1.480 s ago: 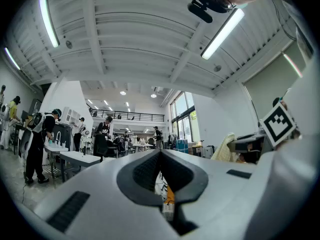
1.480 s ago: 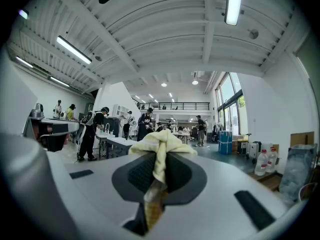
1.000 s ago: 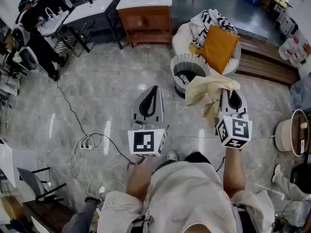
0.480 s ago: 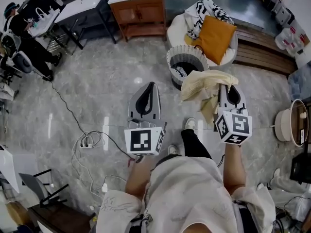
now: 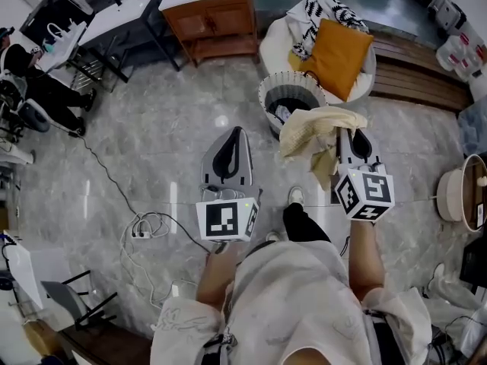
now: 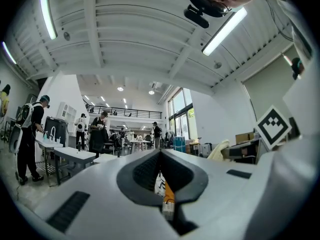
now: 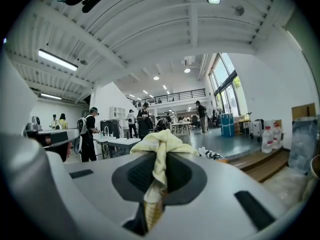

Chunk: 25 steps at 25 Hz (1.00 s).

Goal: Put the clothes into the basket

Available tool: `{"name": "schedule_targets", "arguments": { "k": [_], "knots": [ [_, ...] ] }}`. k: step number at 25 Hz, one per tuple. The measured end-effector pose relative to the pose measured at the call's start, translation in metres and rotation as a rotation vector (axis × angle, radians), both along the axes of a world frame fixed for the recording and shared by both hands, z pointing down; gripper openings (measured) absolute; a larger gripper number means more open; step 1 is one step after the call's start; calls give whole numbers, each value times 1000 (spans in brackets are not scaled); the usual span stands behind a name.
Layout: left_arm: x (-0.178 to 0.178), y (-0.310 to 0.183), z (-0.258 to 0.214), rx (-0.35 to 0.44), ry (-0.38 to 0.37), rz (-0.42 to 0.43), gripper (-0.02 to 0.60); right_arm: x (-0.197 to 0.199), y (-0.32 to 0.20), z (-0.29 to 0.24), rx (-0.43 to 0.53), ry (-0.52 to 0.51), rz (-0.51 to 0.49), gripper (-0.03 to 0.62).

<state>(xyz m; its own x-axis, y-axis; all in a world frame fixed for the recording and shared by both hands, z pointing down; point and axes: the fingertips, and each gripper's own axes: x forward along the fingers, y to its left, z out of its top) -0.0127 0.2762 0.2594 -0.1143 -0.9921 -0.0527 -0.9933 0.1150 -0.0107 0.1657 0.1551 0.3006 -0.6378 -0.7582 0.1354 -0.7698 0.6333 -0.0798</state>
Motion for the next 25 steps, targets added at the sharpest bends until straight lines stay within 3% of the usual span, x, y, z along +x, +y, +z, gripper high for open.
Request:
{"name": "schedule_targets", "arguments": {
  "k": [10,25],
  "knots": [
    [-5,-109,8,-40,-5,-43,0,-14,-108,7,15,22,-31,12],
    [11,-241,12,-9,-37,-49,0,-19,-236,30,-21,6,-67,12]
  ]
}}
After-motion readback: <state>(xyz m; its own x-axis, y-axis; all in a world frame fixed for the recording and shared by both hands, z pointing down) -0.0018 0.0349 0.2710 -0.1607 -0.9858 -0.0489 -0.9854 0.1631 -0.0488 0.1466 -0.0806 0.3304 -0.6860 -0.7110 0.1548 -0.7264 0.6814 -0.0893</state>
